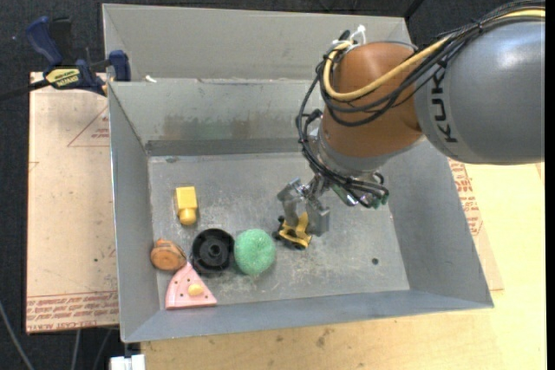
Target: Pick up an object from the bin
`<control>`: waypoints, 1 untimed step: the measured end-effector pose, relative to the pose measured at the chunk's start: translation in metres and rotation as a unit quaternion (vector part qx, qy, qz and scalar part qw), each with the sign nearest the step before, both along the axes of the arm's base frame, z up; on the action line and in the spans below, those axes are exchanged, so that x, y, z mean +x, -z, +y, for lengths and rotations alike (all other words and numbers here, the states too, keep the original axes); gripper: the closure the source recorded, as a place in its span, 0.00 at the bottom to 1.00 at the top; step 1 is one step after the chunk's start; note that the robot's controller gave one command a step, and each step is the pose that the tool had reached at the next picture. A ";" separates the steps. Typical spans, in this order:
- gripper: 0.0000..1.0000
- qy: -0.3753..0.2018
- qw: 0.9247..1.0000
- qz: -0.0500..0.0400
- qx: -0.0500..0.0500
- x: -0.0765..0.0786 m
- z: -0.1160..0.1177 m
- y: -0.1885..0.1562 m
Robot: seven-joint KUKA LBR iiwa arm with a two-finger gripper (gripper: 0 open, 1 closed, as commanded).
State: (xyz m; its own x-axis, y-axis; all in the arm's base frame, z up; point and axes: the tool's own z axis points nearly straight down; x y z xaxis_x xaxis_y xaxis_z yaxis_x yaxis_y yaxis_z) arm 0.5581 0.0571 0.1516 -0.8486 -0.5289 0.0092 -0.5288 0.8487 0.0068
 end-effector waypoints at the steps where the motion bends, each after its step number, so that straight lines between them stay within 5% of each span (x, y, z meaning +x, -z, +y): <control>1: 1.00 -0.024 1.000 -0.013 0.001 -0.007 -0.003 0.009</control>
Offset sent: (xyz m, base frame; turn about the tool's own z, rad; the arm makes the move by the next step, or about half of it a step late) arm -0.0246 -0.0515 0.1125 -0.0413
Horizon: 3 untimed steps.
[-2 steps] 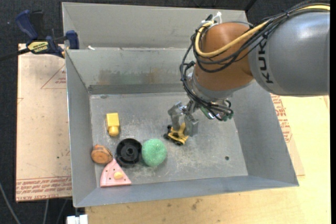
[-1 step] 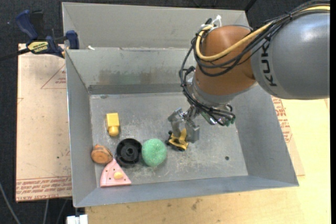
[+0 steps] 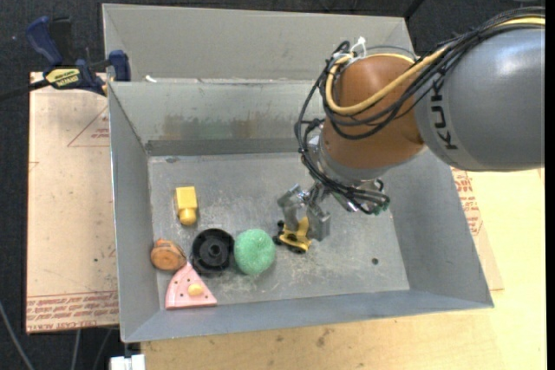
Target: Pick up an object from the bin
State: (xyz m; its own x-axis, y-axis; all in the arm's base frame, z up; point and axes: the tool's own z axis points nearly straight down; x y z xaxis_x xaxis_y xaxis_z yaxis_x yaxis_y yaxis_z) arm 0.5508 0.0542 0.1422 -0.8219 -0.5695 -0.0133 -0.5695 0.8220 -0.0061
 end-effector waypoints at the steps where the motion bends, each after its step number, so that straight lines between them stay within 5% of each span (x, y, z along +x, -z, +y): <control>1: 1.00 -0.007 1.000 0.006 0.000 -0.004 -0.003 0.016; 3: 1.00 -0.046 0.999 0.011 -0.001 -0.011 -0.006 -0.031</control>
Offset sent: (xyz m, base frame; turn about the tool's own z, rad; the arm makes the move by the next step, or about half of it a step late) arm -0.0058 0.0102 -0.0154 -0.2237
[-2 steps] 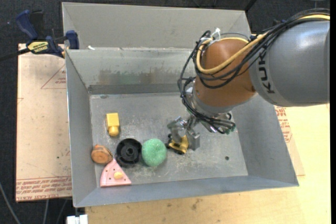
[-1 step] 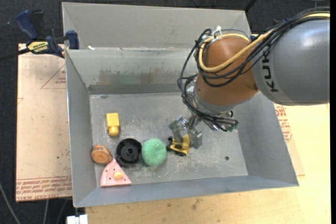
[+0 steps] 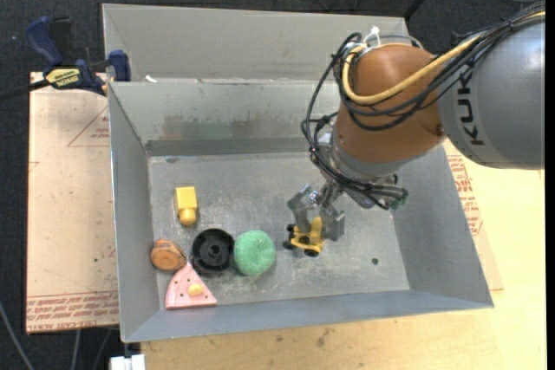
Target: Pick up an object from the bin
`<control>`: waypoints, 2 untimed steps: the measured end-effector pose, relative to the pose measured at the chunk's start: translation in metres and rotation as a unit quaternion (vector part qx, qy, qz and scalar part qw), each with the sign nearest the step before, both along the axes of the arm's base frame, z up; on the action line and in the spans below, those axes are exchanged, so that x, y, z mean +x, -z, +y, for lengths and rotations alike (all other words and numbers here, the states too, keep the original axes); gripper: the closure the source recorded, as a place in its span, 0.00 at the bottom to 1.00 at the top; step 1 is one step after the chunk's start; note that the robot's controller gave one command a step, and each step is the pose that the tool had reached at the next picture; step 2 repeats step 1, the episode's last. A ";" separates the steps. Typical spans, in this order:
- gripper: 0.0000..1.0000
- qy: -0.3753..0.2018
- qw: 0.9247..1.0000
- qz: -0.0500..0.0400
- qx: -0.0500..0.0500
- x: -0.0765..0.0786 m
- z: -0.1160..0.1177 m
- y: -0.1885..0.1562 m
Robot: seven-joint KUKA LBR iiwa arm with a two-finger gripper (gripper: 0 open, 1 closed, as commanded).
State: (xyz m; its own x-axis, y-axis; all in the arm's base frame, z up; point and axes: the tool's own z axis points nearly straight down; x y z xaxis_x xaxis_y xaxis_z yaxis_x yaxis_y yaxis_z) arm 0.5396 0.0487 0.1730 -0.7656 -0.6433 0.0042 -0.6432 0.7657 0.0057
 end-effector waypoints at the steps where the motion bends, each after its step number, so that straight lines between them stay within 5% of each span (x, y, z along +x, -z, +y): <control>1: 1.00 0.057 0.998 -0.003 0.000 -0.001 -0.001 -0.062; 2: 1.00 0.057 0.998 -0.003 0.000 -0.001 -0.001 -0.062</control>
Offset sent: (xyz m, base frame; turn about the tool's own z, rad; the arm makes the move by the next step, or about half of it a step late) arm -0.0074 -0.0091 -0.1030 -0.0219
